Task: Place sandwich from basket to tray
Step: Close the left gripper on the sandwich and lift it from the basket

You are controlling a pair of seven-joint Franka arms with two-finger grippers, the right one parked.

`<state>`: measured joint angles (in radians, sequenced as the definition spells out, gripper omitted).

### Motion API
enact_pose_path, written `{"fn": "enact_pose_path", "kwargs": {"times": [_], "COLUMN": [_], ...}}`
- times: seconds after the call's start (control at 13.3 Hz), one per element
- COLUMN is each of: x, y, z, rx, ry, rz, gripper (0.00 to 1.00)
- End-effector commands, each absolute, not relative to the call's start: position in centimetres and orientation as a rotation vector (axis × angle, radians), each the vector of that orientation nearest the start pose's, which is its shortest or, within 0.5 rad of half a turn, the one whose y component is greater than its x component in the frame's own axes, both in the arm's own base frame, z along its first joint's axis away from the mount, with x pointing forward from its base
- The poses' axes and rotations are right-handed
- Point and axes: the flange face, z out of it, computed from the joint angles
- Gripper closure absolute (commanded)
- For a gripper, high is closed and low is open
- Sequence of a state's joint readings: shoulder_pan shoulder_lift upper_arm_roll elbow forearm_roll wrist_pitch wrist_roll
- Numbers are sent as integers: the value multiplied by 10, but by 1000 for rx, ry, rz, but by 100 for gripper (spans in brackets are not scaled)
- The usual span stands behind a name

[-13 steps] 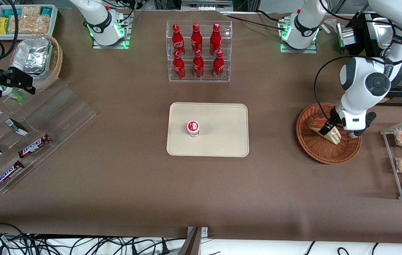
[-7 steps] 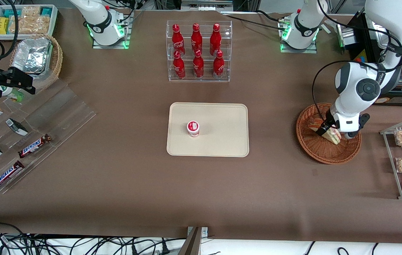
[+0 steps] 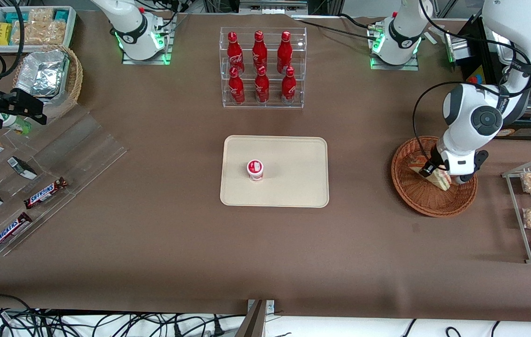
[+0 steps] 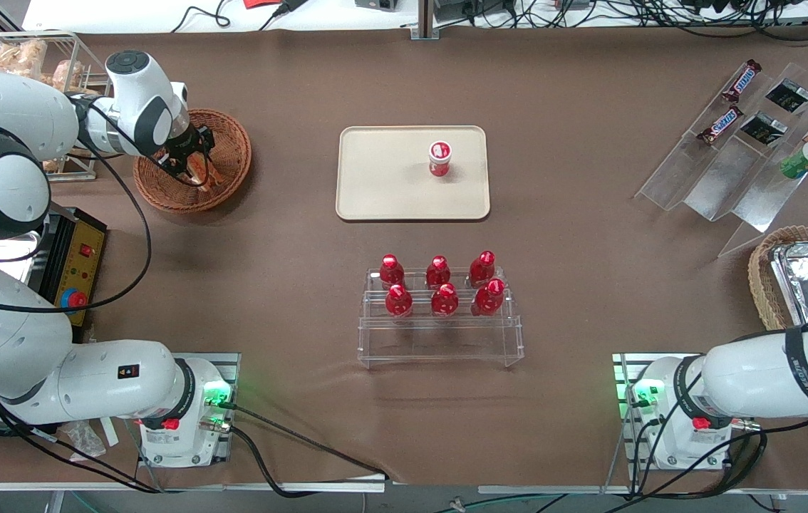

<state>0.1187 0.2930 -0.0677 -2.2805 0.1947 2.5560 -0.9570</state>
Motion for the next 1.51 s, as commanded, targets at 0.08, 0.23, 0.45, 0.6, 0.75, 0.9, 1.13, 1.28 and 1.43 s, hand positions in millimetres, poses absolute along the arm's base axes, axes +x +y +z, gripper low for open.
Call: {"fn": "enact_pose_path", "kwargs": {"times": [0.08, 0.23, 0.45, 0.6, 0.75, 0.9, 1.13, 1.28, 1.43], "x": [536, 540, 560, 573, 586, 595, 601, 596, 593], "y": [26, 25, 19, 0, -12, -33, -78, -114, -145], "z": [235, 255, 293, 328, 358, 385, 419, 425, 439], "rx": [-2785, -2780, -2736, -2757, -2775, -2810, -2893, -2930, -2971], "ry": [-1236, -1228, -1200, -1101, -1050, -958, -867, -777, -710], "rz": [-76, -87, -18, 18, 42, 46, 42, 45, 13], "gripper": [83, 83, 83, 83, 83, 83, 83, 81, 81]}}
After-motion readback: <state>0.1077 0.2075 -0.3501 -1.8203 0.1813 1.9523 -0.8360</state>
